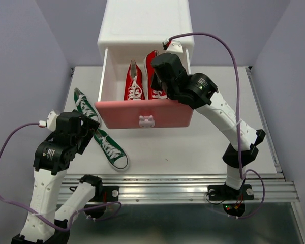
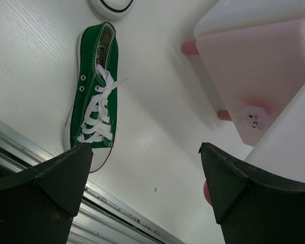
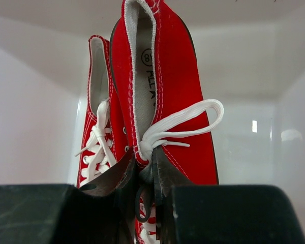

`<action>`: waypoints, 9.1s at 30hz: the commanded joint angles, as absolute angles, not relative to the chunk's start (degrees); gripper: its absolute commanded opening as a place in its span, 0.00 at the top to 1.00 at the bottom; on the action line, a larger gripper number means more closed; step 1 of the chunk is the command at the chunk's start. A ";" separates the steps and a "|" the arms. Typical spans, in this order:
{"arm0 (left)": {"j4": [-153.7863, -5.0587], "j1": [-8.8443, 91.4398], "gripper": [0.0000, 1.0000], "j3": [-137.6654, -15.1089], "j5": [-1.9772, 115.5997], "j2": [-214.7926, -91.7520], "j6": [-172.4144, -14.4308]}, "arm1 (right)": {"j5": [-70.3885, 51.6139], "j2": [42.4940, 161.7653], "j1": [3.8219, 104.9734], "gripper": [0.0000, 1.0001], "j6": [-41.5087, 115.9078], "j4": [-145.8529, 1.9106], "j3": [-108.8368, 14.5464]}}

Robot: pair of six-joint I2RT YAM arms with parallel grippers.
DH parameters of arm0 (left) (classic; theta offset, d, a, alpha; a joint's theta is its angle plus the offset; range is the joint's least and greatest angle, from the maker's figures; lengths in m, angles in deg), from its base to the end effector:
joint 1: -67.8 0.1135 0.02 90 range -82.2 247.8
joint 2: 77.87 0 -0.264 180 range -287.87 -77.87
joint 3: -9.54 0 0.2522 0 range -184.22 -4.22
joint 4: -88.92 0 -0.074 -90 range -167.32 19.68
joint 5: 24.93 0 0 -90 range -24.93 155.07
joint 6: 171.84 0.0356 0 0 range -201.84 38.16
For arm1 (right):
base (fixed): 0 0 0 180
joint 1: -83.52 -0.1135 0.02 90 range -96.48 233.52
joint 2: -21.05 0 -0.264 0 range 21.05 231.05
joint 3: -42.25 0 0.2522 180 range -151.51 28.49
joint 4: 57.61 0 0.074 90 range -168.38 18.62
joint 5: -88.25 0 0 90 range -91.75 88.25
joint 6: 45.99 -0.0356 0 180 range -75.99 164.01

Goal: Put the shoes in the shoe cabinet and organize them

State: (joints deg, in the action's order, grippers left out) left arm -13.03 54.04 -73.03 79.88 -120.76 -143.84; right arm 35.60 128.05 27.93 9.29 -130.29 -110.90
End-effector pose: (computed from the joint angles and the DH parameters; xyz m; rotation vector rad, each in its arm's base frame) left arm 0.1048 -0.0163 0.3869 -1.0466 1.9919 -0.4367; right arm 0.2232 0.2876 0.5021 0.0468 1.9524 0.3826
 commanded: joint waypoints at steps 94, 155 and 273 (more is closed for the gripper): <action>-13.07 54.18 0.01 -73.39 82.39 -119.44 -143.10 | 46.07 128.81 27.98 0.99 32.59 -113.83 -108.72; -19.48 55.49 0.01 -98.96 86.34 -138.77 -129.66 | -16.86 110.25 27.89 0.00 25.55 -107.14 -100.79; -49.90 60.94 0.53 -109.16 53.47 -163.74 -111.11 | 44.67 113.33 23.31 0.76 38.37 -89.76 -77.77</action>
